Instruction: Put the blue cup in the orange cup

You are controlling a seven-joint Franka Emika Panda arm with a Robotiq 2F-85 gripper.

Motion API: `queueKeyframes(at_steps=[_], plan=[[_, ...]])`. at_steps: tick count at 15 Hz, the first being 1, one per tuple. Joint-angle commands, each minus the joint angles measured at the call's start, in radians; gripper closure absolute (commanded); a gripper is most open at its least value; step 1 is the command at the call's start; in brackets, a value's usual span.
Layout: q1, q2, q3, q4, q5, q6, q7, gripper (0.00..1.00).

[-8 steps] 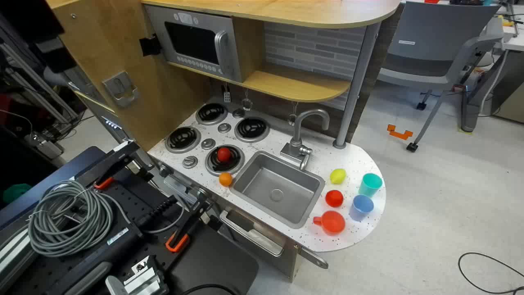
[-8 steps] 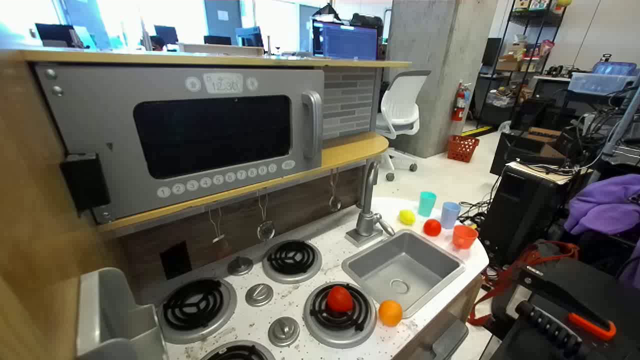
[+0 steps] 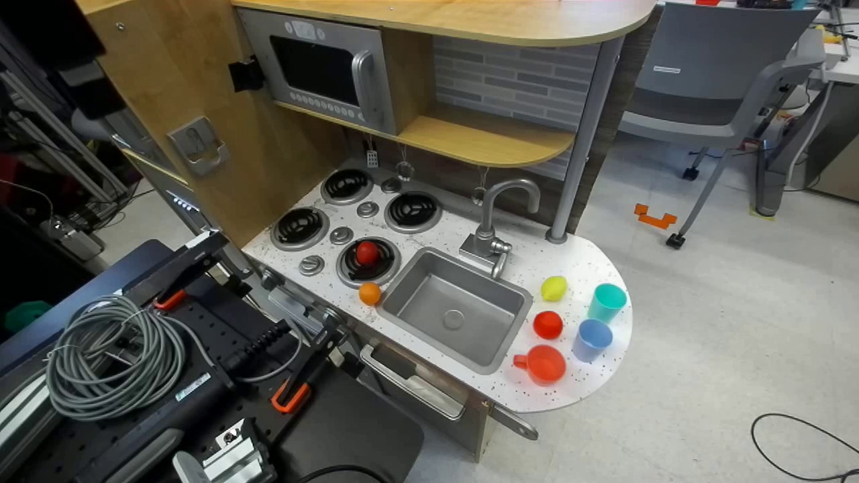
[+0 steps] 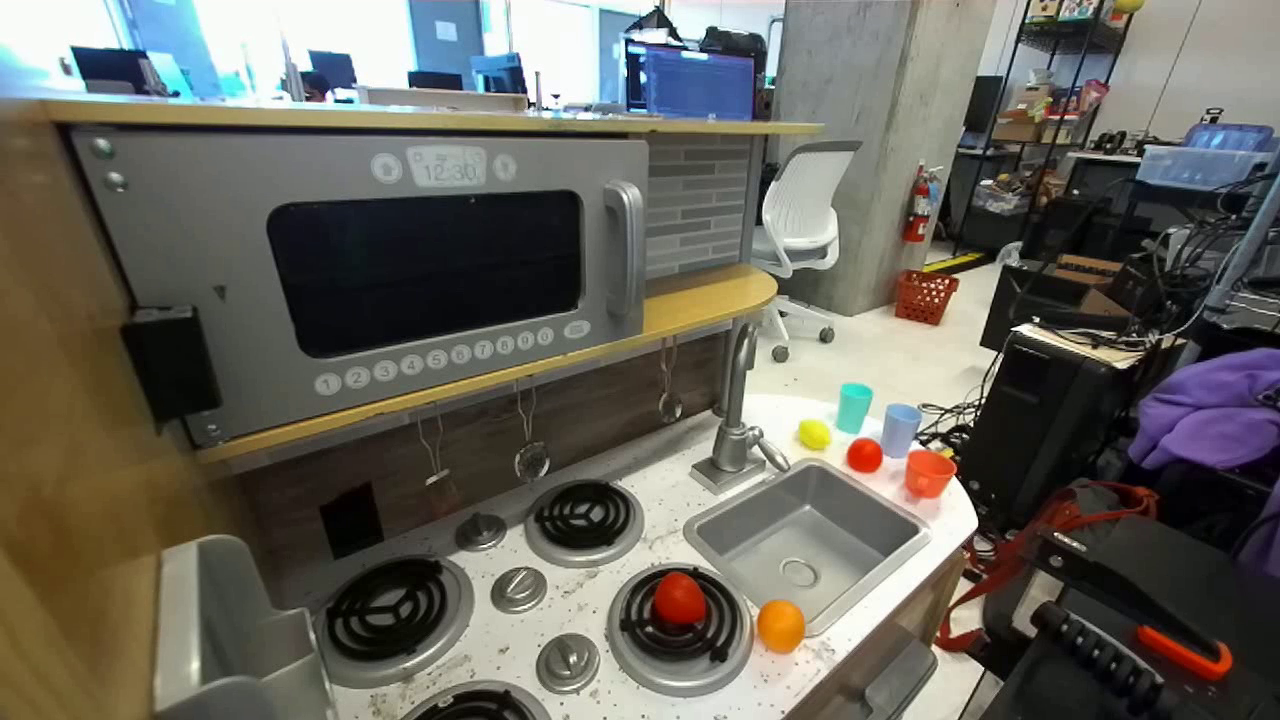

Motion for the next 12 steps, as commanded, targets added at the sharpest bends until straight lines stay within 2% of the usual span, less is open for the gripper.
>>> queueKeyframes(at_steps=[1,6,10,12], plan=[[-0.026,0.004,0.023,0.002,0.014,-0.004,-0.013,0.00],[-0.019,0.085,0.026,0.043,0.054,0.049,0.023,0.00],[-0.009,0.225,0.045,0.125,0.114,0.172,0.069,0.00],[-0.009,0.300,0.055,0.167,0.108,0.234,0.059,0.00]])
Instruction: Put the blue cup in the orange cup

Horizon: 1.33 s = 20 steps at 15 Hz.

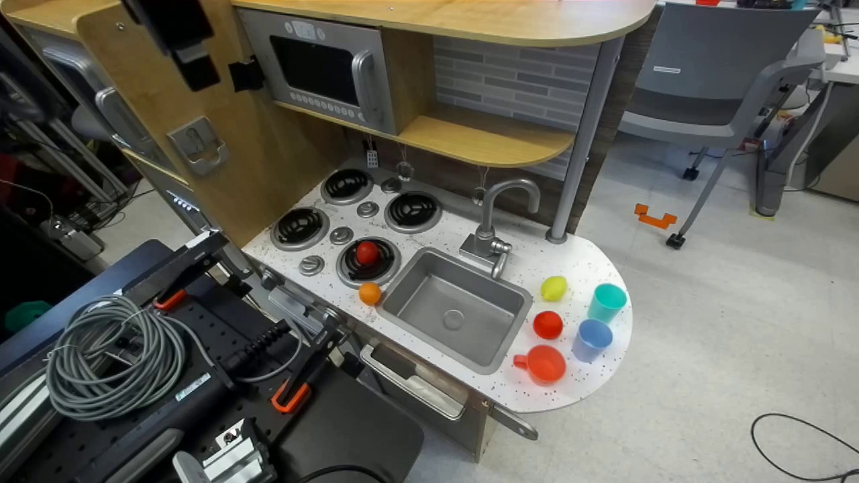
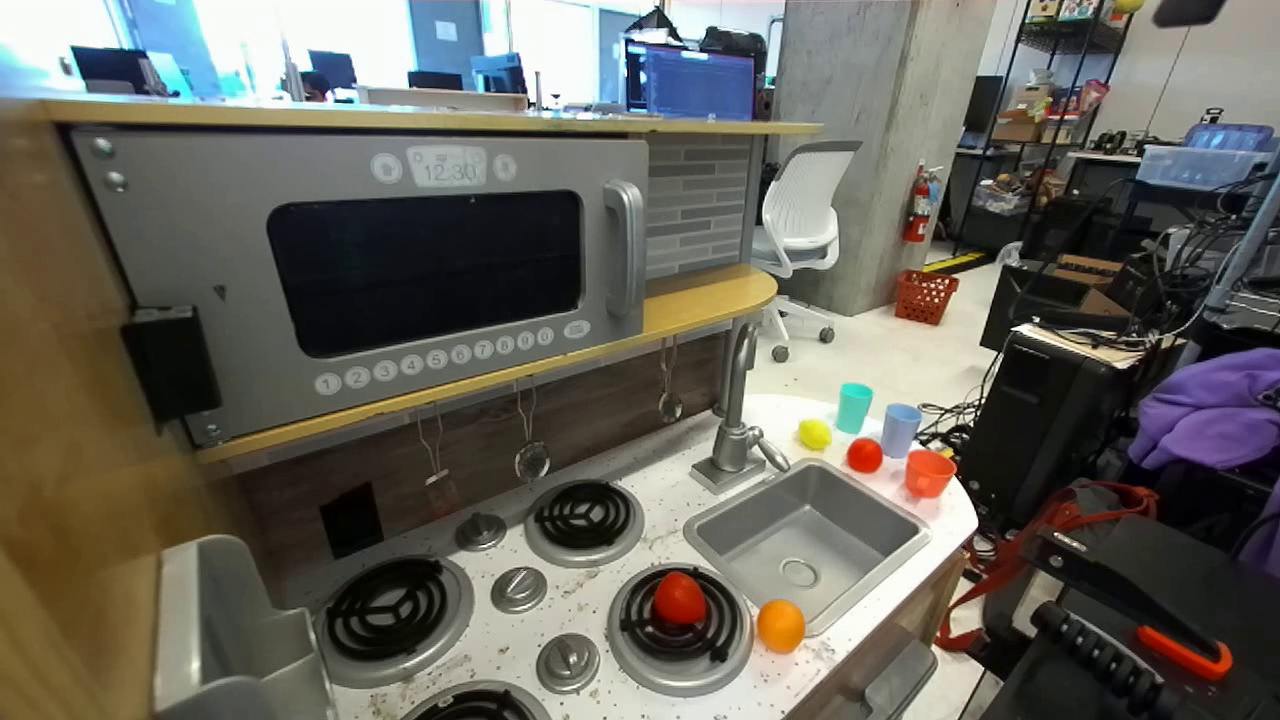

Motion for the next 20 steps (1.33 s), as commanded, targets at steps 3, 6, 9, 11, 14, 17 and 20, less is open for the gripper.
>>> queueKeyframes(at_steps=[3,6,9,11,14,17,20], plan=[[-0.014,0.247,0.032,0.160,-0.010,0.136,-0.025,0.00],[-0.040,0.365,0.012,0.242,-0.055,0.168,-0.099,0.00],[-0.087,0.463,-0.016,0.314,-0.064,0.200,-0.210,0.00],[-0.126,0.524,-0.033,0.359,-0.051,0.227,-0.300,0.00],[-0.190,0.615,-0.043,0.431,-0.019,0.277,-0.412,0.00],[-0.249,0.702,-0.029,0.494,0.012,0.303,-0.474,0.00],[-0.300,0.793,-0.010,0.549,0.046,0.322,-0.489,0.00]])
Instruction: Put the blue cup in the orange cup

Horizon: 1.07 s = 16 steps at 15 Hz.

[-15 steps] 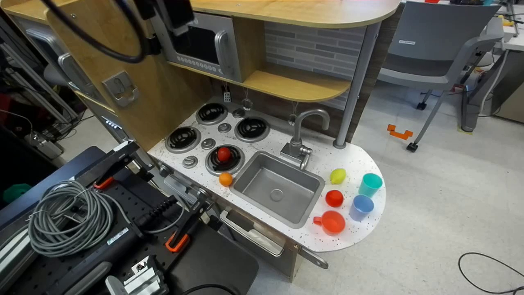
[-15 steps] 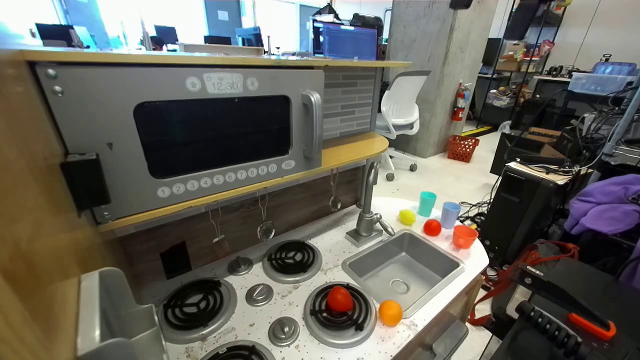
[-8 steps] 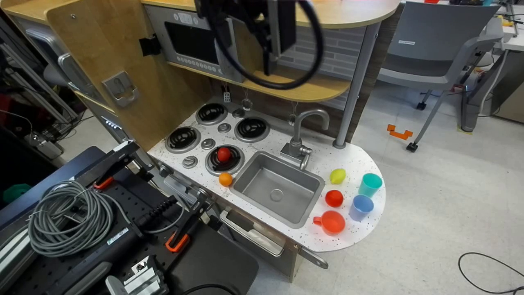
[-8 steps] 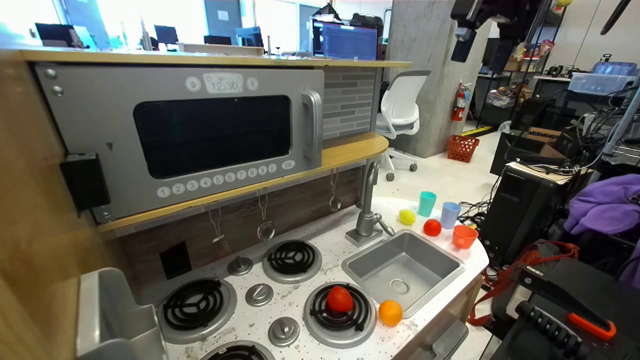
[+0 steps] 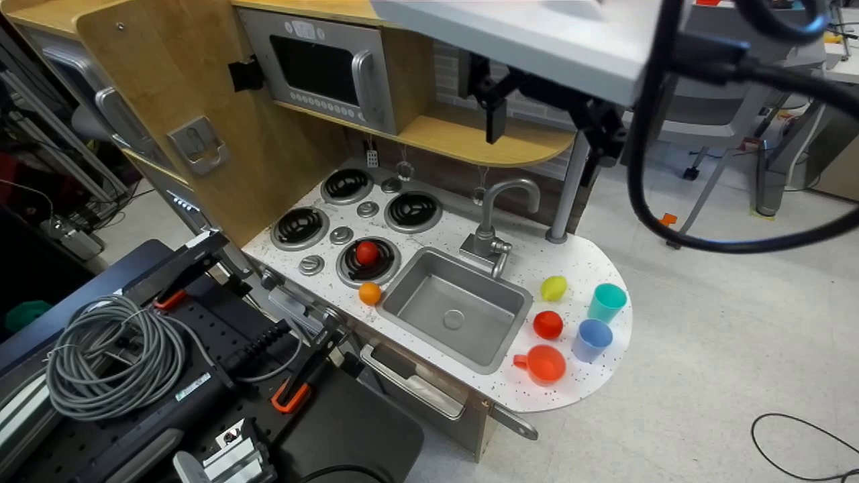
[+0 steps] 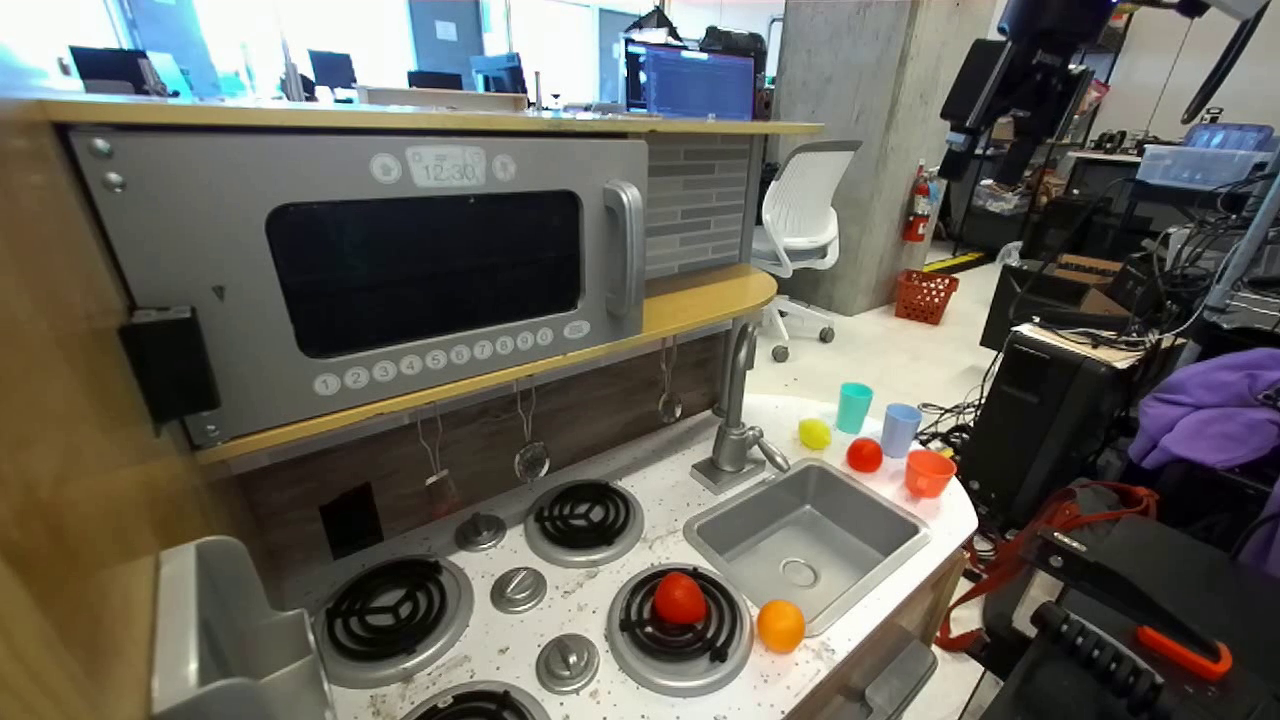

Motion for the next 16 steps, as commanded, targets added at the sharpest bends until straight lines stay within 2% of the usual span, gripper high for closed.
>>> queueKeyframes(at_steps=[1,12,16], plan=[[-0.064,0.126,0.035,0.093,0.045,0.040,-0.031,0.00],[-0.183,0.421,0.155,0.254,0.032,0.148,-0.007,0.00],[-0.202,0.516,0.168,0.326,0.009,0.154,0.006,0.00]])
